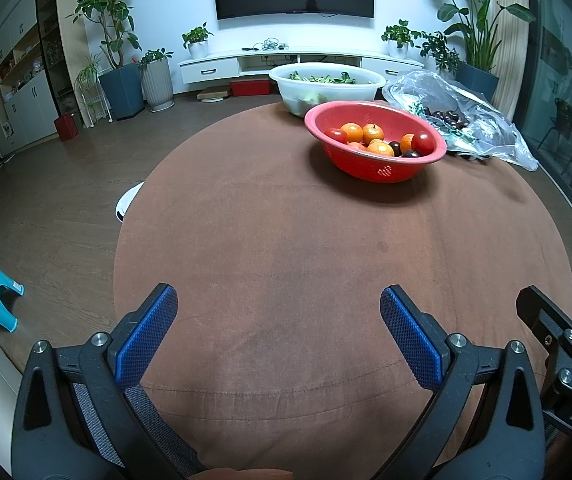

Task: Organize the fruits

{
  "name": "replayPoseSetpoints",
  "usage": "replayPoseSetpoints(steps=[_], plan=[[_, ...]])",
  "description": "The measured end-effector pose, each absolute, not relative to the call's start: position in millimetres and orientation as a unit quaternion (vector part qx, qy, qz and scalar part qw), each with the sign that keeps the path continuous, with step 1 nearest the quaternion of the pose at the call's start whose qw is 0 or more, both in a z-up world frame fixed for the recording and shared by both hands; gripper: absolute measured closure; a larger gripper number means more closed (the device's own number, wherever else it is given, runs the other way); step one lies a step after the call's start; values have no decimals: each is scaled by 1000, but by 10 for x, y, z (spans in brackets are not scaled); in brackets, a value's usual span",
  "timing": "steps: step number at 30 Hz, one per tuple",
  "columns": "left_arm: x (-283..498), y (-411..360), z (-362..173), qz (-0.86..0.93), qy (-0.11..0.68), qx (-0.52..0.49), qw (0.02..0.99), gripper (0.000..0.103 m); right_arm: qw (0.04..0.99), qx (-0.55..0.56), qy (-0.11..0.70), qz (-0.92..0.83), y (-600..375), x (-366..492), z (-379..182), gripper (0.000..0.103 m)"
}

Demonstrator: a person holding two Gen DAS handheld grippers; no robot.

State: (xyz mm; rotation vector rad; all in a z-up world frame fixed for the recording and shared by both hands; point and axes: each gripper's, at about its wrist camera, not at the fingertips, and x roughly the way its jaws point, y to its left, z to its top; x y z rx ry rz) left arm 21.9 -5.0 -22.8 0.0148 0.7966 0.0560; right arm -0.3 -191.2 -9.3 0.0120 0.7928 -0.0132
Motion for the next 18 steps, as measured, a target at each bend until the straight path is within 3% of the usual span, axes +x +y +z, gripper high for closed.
replayPoseSetpoints(steps=[18], plan=[[174, -33, -273, 21, 383, 0, 923, 0, 922, 7, 388, -6, -1909, -17, -89, 1]])
